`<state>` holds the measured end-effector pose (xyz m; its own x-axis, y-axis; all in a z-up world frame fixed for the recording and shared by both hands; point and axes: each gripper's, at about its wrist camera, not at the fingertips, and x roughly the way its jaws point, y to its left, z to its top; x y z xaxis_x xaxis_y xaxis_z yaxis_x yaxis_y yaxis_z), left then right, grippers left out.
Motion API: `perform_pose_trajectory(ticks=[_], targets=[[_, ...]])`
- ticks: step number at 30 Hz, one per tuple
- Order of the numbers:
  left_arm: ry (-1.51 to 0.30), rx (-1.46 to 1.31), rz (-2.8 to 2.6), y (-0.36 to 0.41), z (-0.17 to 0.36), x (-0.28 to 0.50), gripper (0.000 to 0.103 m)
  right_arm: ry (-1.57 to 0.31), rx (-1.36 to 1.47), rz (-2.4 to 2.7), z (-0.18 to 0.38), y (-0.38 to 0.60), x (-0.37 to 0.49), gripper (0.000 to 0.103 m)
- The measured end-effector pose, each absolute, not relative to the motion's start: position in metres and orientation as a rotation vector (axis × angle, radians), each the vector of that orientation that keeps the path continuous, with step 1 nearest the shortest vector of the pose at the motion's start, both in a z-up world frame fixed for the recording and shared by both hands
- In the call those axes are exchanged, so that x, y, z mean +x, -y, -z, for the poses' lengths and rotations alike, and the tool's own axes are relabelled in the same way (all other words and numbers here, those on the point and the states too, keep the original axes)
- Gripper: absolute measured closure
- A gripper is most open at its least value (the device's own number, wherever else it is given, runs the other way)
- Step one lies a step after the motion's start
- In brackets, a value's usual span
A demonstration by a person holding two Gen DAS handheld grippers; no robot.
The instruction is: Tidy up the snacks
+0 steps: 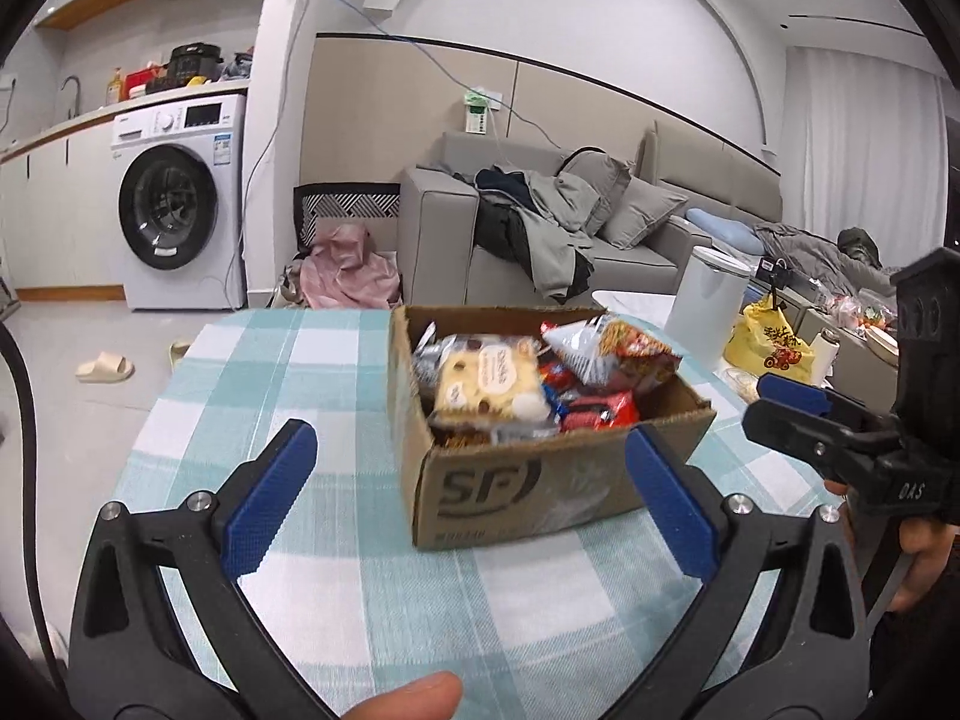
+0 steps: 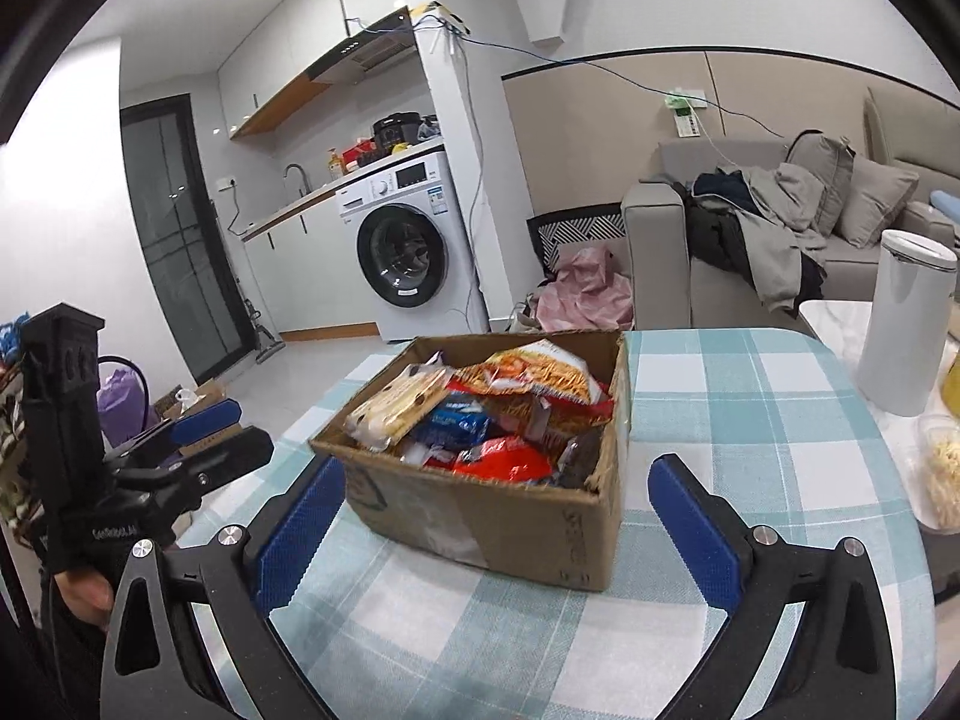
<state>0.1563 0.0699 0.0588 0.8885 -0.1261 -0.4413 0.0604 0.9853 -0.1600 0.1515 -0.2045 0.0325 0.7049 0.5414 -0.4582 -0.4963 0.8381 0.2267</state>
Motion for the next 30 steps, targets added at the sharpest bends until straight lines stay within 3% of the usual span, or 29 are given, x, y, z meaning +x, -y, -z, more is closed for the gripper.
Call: perform_pose_trajectory(ticks=[30], targets=[[-0.445,-0.108,0.056,-0.062,-0.005,0.147,0.001,-0.379,0.032,-0.559,0.006,0.207,0.112,0.000]])
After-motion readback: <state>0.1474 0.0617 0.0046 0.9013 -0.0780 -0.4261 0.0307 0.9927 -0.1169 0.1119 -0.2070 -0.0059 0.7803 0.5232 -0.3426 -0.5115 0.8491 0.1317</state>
